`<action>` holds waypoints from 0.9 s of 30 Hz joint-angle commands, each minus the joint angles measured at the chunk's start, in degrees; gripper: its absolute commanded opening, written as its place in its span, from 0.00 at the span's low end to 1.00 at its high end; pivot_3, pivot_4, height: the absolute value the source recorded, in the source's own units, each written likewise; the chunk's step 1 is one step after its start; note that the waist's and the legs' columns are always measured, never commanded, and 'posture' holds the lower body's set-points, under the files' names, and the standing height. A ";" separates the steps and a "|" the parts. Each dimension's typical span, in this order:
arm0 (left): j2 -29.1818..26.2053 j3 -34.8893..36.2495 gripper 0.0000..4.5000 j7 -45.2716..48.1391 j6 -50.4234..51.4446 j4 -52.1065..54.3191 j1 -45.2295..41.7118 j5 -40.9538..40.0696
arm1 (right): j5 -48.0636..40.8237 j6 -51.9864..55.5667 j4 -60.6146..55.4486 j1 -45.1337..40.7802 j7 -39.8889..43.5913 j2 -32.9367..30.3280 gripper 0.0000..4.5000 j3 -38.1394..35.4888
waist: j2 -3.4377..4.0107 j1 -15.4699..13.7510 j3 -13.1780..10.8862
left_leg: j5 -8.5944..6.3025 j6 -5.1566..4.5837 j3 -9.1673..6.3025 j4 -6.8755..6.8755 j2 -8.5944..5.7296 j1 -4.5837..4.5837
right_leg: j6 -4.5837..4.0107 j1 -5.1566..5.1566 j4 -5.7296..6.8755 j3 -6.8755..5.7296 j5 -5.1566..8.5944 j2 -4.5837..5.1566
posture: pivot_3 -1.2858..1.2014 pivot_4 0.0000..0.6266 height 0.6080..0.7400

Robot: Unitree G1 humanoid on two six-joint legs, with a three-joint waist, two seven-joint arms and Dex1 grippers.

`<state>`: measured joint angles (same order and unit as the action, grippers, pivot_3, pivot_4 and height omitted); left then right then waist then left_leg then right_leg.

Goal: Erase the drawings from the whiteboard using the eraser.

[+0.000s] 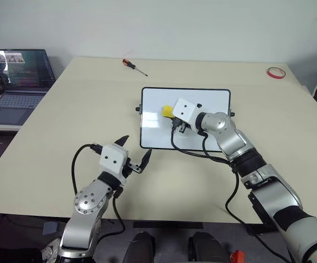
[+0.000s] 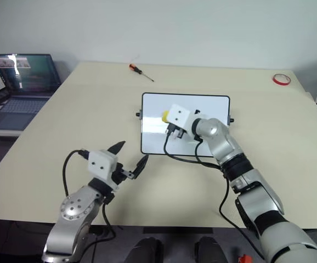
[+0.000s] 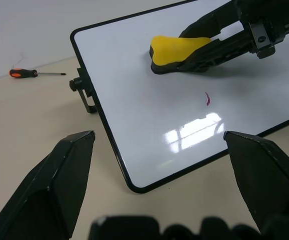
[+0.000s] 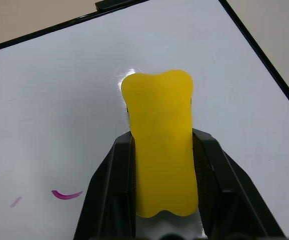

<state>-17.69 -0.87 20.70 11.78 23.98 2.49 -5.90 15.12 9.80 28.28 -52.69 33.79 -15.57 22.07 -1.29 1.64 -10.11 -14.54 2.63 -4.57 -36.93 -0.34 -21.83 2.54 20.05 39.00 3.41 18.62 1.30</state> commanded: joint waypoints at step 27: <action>0.36 -1.46 1.00 0.33 -2.73 -0.57 -1.02 -0.13 | -1.06 2.87 -5.95 8.31 -4.43 -4.72 0.27 -5.90 | -0.03 -0.06 -0.01 | 0.36 -0.05 -0.01 0.07 0.01 -0.04 | 0.02 0.01 -0.08 0.04 -0.18 -0.01 | 0.52 0.24 1.00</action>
<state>-17.61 -2.09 20.89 10.20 22.17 1.69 -5.93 14.10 10.59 21.51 -45.85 30.17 -19.10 18.18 -1.32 1.58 -10.12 -14.18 2.58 -4.59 -36.84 -0.33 -21.89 2.55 20.07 38.93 3.44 18.43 1.29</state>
